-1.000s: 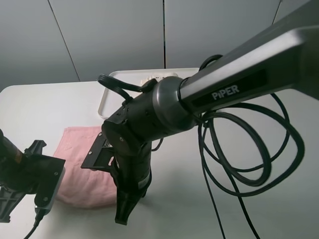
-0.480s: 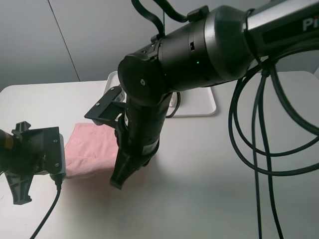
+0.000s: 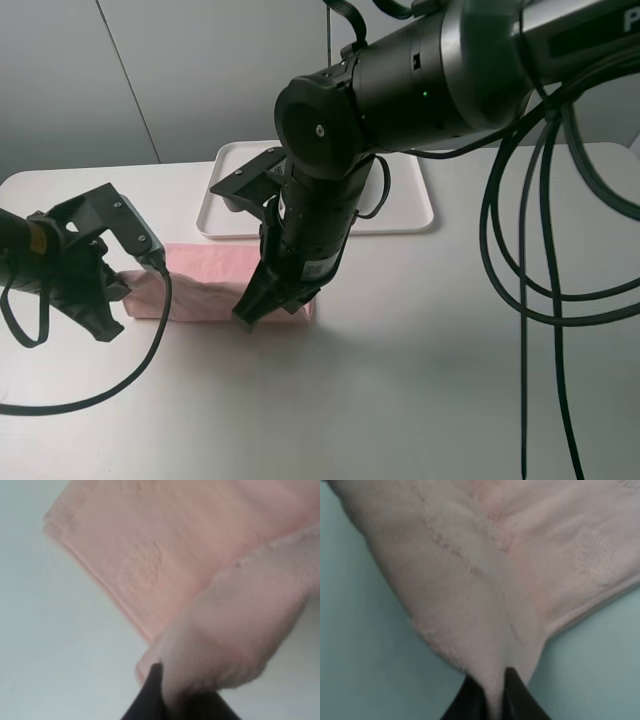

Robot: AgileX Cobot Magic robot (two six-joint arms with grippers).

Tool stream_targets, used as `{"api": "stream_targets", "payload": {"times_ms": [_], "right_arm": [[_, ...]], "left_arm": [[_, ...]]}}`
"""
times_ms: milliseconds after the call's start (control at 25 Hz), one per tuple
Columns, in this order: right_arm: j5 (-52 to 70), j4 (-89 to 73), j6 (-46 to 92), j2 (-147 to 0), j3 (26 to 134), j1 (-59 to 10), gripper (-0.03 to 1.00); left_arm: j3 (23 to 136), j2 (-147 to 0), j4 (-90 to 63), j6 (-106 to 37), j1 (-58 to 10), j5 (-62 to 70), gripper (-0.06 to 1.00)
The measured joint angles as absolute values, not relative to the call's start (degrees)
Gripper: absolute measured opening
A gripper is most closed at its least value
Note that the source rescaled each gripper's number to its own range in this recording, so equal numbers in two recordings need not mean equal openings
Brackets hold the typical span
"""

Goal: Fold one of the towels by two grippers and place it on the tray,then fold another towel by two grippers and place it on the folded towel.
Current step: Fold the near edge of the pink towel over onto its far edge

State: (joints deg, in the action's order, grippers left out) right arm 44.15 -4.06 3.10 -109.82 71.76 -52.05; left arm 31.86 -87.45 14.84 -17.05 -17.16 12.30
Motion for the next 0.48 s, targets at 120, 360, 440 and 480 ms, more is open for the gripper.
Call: {"api": "stream_targets", "payload": {"times_ms": [120,360,440,480], "right_arm": [[43.3,-4.1,2.7,-109.8,71.8,-50.5,0.0],[39.2,-4.1,0.8,-109.8,71.8,-47.8,0.0],[38.1,-4.2,0.7,-110.7,71.8,-47.4,0.0],[37.4,-4.2,0.4,-111.2,71.8,-47.3,0.0]], "left_arm": [[33.9,-89.4,14.8,-15.3,-17.2,12.5,0.02],[36.4,-92.6,14.8,-13.7,-17.2,12.5,0.02],[36.7,-93.8,14.8,-13.0,-17.2,12.5,0.02],[37.0,-94.2,14.8,-12.8,-17.0,12.6,0.02]]}}
